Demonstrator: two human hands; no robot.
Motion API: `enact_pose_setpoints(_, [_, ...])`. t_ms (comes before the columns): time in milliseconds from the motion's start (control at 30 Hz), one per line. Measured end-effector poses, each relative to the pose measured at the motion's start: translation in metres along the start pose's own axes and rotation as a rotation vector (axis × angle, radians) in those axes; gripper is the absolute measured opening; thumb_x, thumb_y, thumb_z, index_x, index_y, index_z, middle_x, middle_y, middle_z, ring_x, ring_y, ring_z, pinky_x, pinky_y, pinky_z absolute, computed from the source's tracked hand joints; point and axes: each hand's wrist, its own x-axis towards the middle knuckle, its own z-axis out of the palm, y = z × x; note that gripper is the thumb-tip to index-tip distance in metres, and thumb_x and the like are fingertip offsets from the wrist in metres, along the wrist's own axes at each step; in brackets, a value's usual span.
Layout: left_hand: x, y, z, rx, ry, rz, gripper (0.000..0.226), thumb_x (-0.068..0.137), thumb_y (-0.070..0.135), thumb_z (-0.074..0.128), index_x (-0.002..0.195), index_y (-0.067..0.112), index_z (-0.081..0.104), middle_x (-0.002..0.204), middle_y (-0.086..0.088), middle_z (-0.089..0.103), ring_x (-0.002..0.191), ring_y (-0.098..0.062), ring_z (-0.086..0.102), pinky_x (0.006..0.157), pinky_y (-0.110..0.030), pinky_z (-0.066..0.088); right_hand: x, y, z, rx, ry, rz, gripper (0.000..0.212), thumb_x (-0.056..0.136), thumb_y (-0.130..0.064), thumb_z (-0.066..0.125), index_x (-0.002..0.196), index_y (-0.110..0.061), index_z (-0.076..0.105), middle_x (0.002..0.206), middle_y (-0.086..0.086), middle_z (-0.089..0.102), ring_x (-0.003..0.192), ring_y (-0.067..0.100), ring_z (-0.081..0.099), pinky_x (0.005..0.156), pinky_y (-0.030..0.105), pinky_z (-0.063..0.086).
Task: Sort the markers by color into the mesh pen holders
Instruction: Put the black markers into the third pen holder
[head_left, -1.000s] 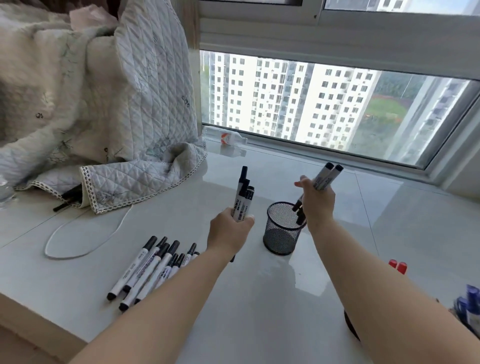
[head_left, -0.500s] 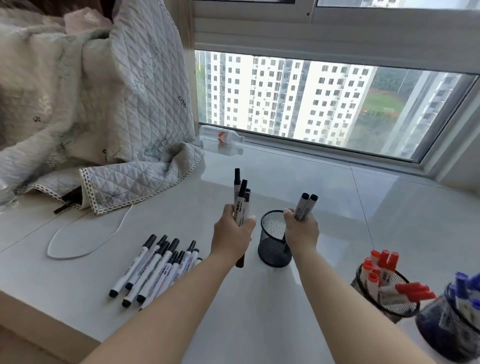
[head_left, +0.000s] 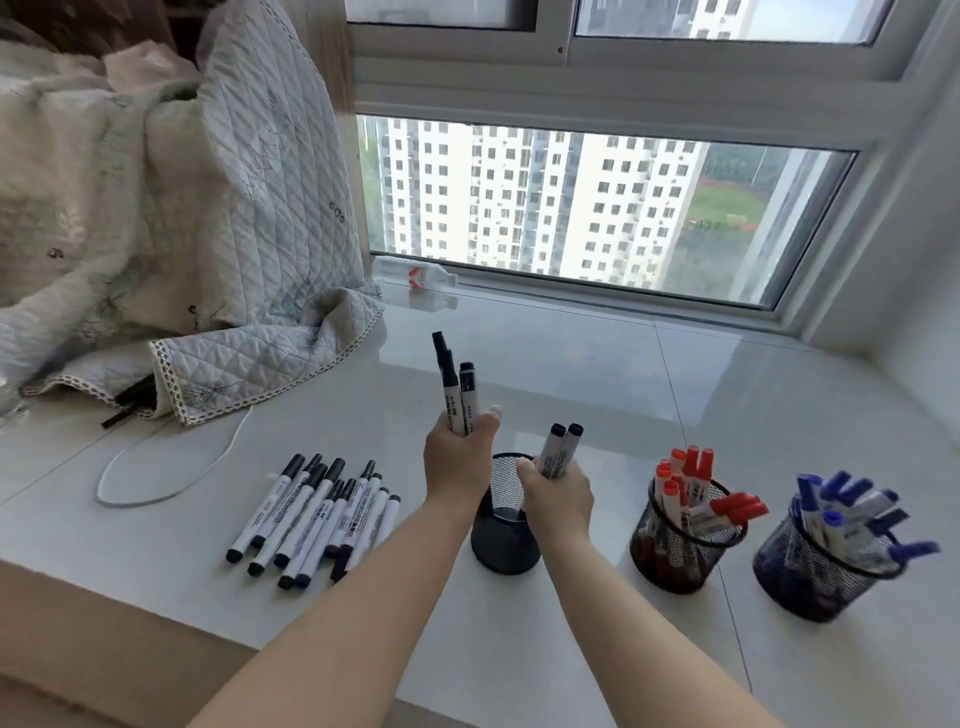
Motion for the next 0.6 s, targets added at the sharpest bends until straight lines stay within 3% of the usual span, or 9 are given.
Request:
enact_pose_setpoints(167, [-0.010, 0.002, 0.003, -0.151, 0.031, -0.035, 0.027, 0.083, 0.031, 0.064, 0.064, 0.016, 0.052, 0.051, 0.007, 0.053, 0.044, -0.001, 0.051, 0.043, -0.013, 0.040, -0.012, 0.003, -0.009, 0.089, -0.028, -0.017, 0.010, 0.081, -0.019, 0.061, 0.089, -0.013, 0.059, 0.071, -0.007, 0.062, 0.074, 0.014, 0.056, 0.060, 0.023, 0.037])
enact_pose_setpoints(267, [-0.017, -0.006, 0.006, -0.091, 0.005, -0.047, 0.025, 0.085, 0.035, 0.061, 0.069, 0.016, 0.056, 0.057, 0.007, 0.059, 0.058, -0.005, 0.061, 0.054, -0.021, 0.043, -0.016, 0.005, -0.012, 0.127, -0.020, -0.012, 0.011, 0.081, -0.021, 0.061, 0.090, -0.013, 0.059, 0.071, -0.004, 0.063, 0.076, 0.019, 0.060, 0.066, 0.028, 0.042])
enact_pose_setpoints(367, [-0.026, -0.021, 0.007, -0.012, -0.024, -0.031, 0.028, 0.085, 0.037, 0.061, 0.073, 0.011, 0.059, 0.060, 0.006, 0.059, 0.057, -0.009, 0.058, 0.054, -0.021, 0.044, -0.020, 0.007, -0.015, 0.170, -0.006, -0.015, 0.016, 0.083, -0.027, 0.062, 0.090, -0.013, 0.058, 0.068, 0.001, 0.063, 0.070, 0.021, 0.061, 0.062, 0.027, 0.044])
enact_pose_setpoints(500, [-0.038, -0.034, 0.010, -0.003, -0.140, -0.037, 0.027, 0.085, 0.035, 0.061, 0.069, 0.015, 0.052, 0.054, 0.007, 0.049, 0.040, 0.001, 0.046, 0.043, -0.013, 0.038, -0.020, 0.011, -0.025, 0.165, 0.029, -0.020, 0.024, 0.084, -0.036, 0.062, 0.092, -0.014, 0.057, 0.071, -0.001, 0.063, 0.068, 0.019, 0.061, 0.056, 0.021, 0.038])
enact_pose_setpoints(600, [-0.046, -0.038, 0.013, 0.024, -0.265, -0.056, 0.019, 0.087, 0.035, 0.059, 0.080, 0.016, 0.057, 0.066, 0.003, 0.056, 0.057, -0.006, 0.055, 0.055, -0.018, 0.044, -0.019, 0.013, -0.035, 0.170, 0.057, -0.022, 0.029, 0.084, -0.039, 0.061, 0.098, -0.014, 0.057, 0.074, -0.002, 0.063, 0.069, 0.013, 0.060, 0.055, 0.020, 0.037])
